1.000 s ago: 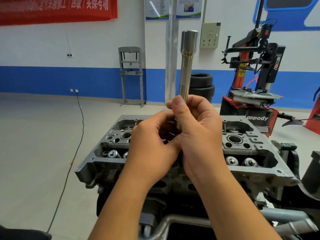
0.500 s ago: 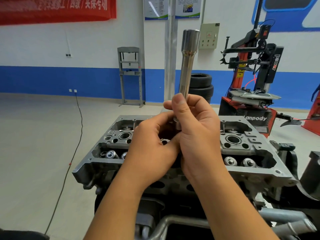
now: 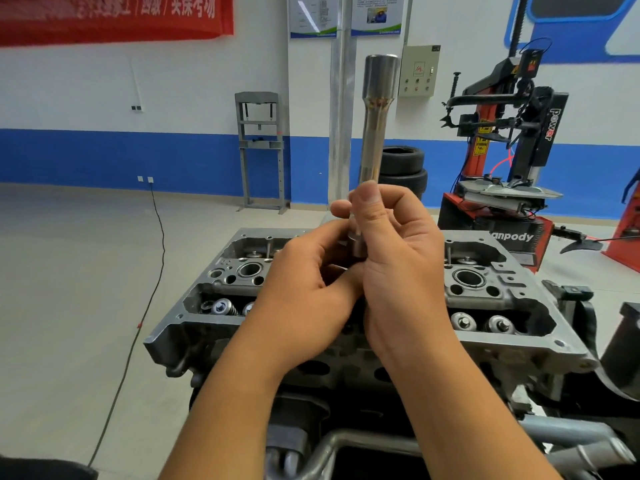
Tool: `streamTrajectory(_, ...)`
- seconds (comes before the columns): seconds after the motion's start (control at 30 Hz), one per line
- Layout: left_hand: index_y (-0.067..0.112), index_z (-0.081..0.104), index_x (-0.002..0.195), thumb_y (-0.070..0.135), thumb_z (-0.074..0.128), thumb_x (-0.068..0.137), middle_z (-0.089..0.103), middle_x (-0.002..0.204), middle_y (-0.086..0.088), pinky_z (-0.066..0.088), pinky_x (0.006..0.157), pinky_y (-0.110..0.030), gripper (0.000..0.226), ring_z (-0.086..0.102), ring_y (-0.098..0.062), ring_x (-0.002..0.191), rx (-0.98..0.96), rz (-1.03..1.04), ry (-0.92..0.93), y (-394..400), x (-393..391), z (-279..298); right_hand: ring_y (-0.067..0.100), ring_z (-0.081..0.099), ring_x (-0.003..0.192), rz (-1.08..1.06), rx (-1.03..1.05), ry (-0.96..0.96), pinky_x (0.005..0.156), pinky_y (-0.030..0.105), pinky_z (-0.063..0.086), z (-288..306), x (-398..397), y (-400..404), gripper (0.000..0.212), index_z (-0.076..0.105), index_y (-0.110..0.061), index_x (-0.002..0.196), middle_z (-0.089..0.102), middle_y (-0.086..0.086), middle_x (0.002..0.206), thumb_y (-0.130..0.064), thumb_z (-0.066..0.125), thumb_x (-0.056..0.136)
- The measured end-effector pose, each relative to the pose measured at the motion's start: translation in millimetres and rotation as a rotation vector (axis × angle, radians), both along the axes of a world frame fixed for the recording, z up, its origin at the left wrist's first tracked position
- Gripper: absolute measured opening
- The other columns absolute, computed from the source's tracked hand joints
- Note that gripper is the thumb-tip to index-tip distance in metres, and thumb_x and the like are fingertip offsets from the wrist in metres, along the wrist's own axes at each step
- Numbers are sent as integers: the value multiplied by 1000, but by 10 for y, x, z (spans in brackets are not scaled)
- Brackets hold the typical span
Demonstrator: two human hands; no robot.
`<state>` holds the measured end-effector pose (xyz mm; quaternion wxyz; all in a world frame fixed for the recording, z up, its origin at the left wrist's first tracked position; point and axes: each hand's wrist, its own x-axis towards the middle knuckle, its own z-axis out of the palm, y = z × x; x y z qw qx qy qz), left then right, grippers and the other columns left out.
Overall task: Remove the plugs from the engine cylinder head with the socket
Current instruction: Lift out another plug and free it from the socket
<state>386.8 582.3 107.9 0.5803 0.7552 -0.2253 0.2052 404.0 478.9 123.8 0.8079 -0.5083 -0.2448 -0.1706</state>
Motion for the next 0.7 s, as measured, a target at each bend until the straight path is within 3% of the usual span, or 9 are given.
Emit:
streamTrajectory(0.1, 28, 71, 121, 2, 63, 97, 78, 108, 2, 61, 93, -48, 36, 74, -20, 105, 0, -30, 18, 25, 2, 9, 18, 70, 85, -14, -11, 23, 90, 56, 58, 11, 8, 7, 27, 74, -30, 81, 76, 4, 90, -56, 68, 83)
streamTrajectory(0.23, 34, 74, 112, 3, 77, 88, 78, 93, 11, 61, 72, -27, 39, 75, -10, 85, -24, 152, -32, -23, -2, -18, 21, 70, 79, 39, 20, 47, 80, 54, 62, 3, 4, 13, 21, 73, -27, 84, 74, 6, 89, -48, 76, 83)
streamTrajectory(0.33, 34, 76, 108, 8, 82, 84, 77, 87, 11, 58, 64, -24, 37, 73, -8, 75, -36, 234, -36, -48, 8, -37, 19, 70, 73, 33, 23, 24, 69, 44, 64, -2, 1, 7, 19, 71, -28, 81, 73, 5, 87, -45, 78, 77)
streamTrajectory(0.47, 29, 72, 119, 14, 68, 96, 79, 102, 6, 64, 80, -37, 28, 76, -14, 96, -11, 53, -7, -10, -10, -14, 20, 71, 85, 7, -21, 12, 87, 56, 61, 11, 8, -9, 19, 75, -30, 82, 76, 3, 92, -48, 70, 80)
streamTrajectory(0.57, 27, 72, 124, 8, 61, 104, 79, 110, 6, 61, 93, -43, 30, 74, -14, 107, -50, -25, 23, 21, -28, -8, 18, 72, 94, -9, -40, 19, 99, 53, 58, 21, 5, -3, 31, 77, -23, 88, 77, 4, 94, -51, 64, 82)
streamTrajectory(0.7, 29, 74, 112, 7, 74, 94, 79, 97, 12, 62, 79, -30, 28, 76, -9, 91, -75, 148, -61, -28, 4, -30, 21, 71, 84, 59, 19, 45, 88, 55, 60, 11, 0, 4, 29, 72, -20, 91, 74, 7, 91, -45, 73, 79)
